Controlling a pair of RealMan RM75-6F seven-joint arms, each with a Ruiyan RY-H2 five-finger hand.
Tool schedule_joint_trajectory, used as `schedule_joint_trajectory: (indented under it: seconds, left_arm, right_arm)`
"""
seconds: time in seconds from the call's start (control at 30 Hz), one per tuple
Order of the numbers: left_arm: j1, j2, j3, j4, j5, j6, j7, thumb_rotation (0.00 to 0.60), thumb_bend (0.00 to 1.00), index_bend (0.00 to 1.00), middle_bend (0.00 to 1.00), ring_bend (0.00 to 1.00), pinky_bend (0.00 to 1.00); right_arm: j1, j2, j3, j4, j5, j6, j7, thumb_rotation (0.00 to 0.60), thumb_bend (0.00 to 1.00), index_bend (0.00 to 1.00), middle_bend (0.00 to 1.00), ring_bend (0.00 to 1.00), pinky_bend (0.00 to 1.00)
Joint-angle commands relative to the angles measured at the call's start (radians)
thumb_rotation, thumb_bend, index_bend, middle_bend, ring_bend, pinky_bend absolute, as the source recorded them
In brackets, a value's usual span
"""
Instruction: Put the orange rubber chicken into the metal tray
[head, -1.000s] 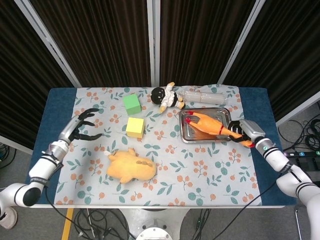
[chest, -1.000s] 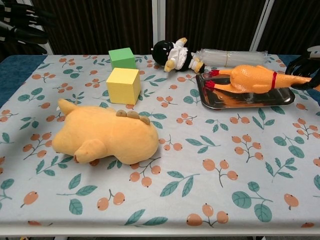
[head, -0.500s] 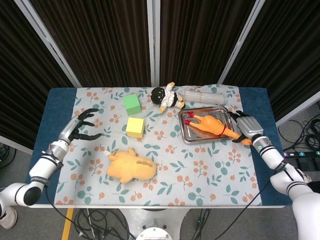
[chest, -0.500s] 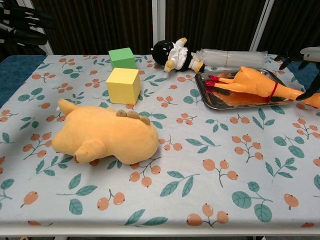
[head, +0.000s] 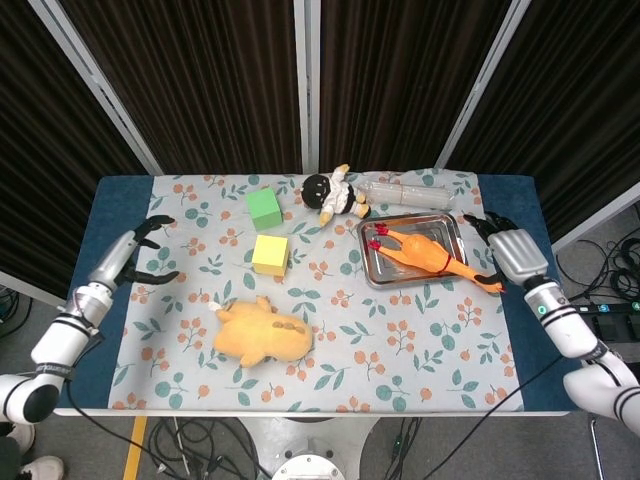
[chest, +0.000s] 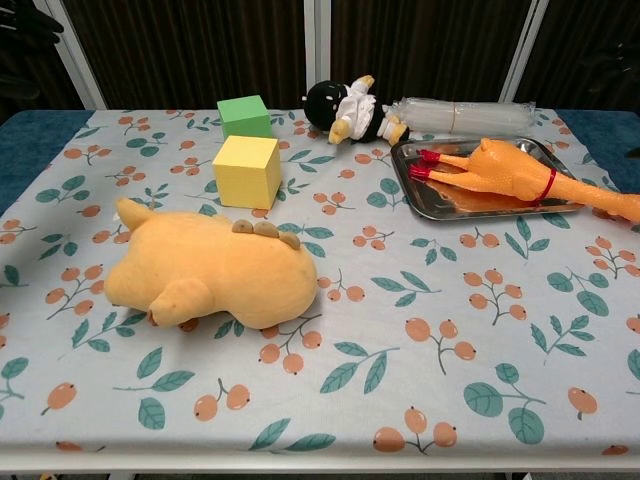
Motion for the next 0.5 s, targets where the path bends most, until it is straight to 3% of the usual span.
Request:
schedule_joint_trajectory:
  seconds: [0.03, 0.13, 0.23, 0.33, 0.5]
  left_arm:
    - [0.09, 0.023, 0.072, -0.047, 0.02, 0.214, 0.266, 0.6, 0.22, 0.22, 0.18, 0.14, 0.28]
    - [0.154, 0.0, 0.107, -0.064, 0.029, 0.35, 0.389, 0.6, 0.22, 0.22, 0.18, 0.14, 0.28]
    - [0.211, -0.03, 0.144, -0.059, 0.056, 0.46, 0.478, 0.6, 0.22, 0.22, 0.18, 0.14, 0.28]
    - [0.263, -0.052, 0.186, -0.042, 0.098, 0.553, 0.572, 0.6, 0.22, 0.22, 0.18, 0.14, 0.27]
    - [0.344, -0.091, 0.23, -0.032, 0.143, 0.691, 0.698, 0.6, 0.22, 0.22, 0.18, 0.14, 0.25]
  right_arm:
    - [-0.18, 0.223, 0.001, -0.34, 0.029, 0.244, -0.207, 0.6, 0.23, 0.04, 0.27, 0.14, 0.24]
    - [-0.265, 0.254, -0.02, -0.414, 0.021, 0.354, -0.276, 0.6, 0.24, 0.06, 0.26, 0.13, 0.24]
    - [-0.343, 0.252, -0.036, -0.451, 0.019, 0.451, -0.328, 0.6, 0.24, 0.04, 0.19, 0.05, 0.21]
    - [-0.411, 0.235, -0.048, -0.467, 0.01, 0.534, -0.347, 0.6, 0.24, 0.0, 0.14, 0.0, 0.16]
    - [-0.496, 0.202, -0.066, -0.474, -0.01, 0.626, -0.344, 0.6, 0.24, 0.0, 0.14, 0.0, 0.15]
